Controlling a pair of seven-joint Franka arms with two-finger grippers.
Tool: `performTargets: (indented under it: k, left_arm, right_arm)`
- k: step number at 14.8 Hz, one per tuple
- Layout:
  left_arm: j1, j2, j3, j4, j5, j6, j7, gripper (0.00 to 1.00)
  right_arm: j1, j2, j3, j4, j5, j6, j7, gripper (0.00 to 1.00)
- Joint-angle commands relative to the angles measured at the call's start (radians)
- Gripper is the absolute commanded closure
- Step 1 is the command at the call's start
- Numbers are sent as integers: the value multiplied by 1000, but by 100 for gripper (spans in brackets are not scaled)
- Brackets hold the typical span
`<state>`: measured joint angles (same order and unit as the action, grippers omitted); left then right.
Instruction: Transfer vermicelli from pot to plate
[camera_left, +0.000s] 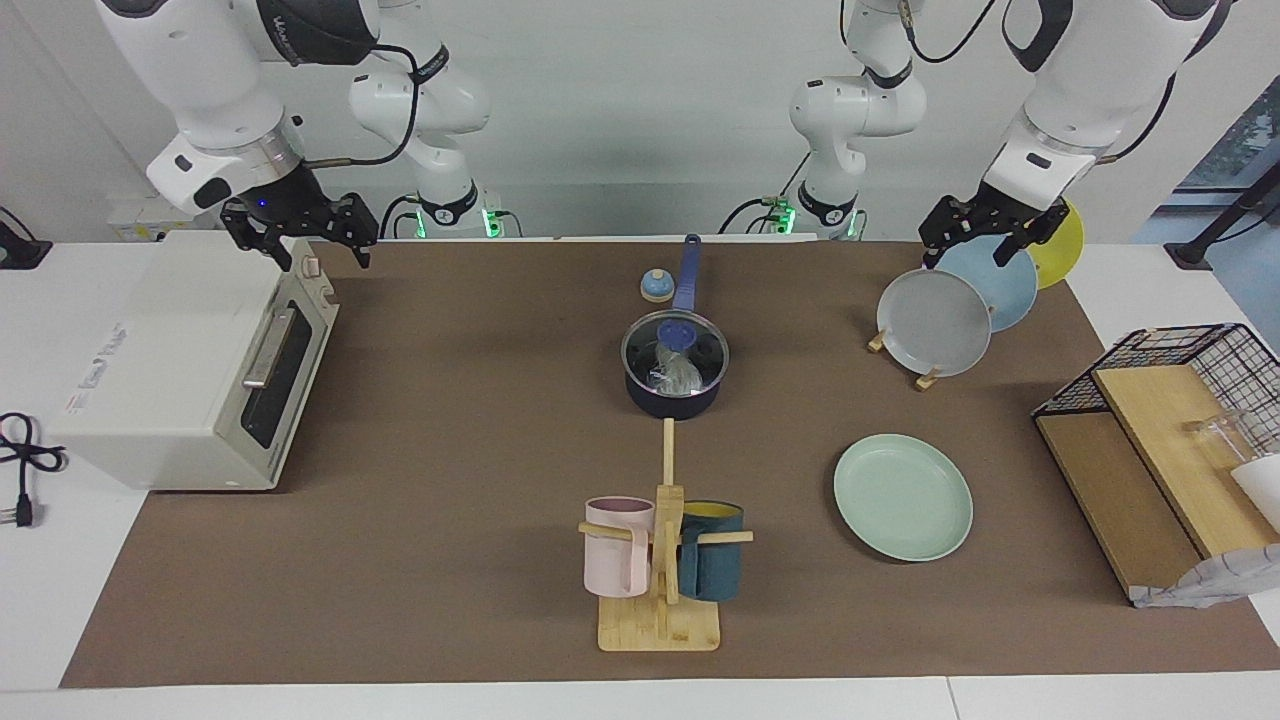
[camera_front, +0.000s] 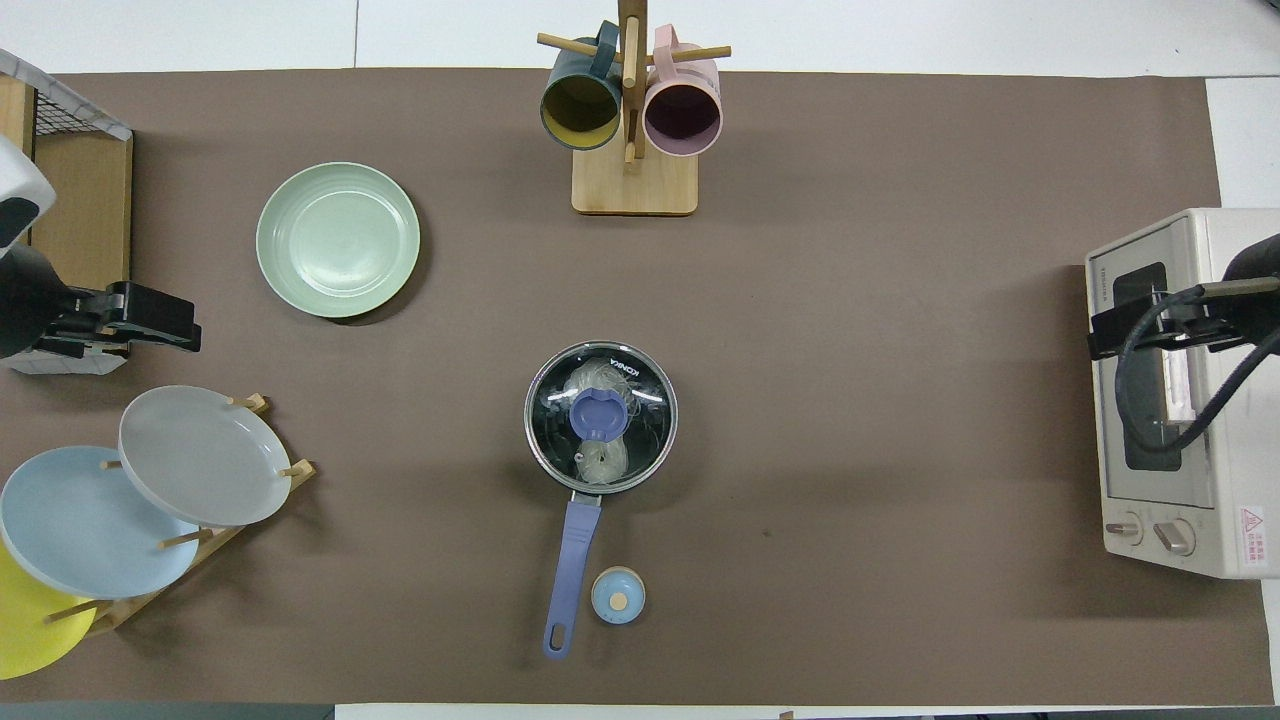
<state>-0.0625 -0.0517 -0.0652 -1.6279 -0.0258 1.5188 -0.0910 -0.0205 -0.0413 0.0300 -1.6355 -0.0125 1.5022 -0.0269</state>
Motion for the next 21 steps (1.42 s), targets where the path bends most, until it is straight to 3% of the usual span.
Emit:
performTargets:
  k: [1, 10, 13, 15, 17, 21]
  left_arm:
    - [7, -10, -5, 2, 17, -5, 11, 0]
    - [7, -10, -5, 2, 17, -5, 11, 0]
    - [7, -10, -4, 2, 17, -5, 11, 0]
    - [7, -10, -5, 2, 17, -3, 11, 0]
    - [7, -10, -4, 2, 17, -5, 11, 0]
    - [7, -10, -4, 2, 17, -5, 11, 0]
  right_arm:
    - [-10, -8, 10, -3, -9, 1, -15, 0]
    - [-4, -14, 19, -14, 17, 1, -22, 0]
    - [77, -8, 27, -11, 60, 24, 25, 0]
    - [187, 9, 27, -1, 59, 39, 172, 0]
    - [285, 99, 28, 98, 68, 30, 324, 0]
    - [494, 394, 41, 389, 56, 22, 611, 0]
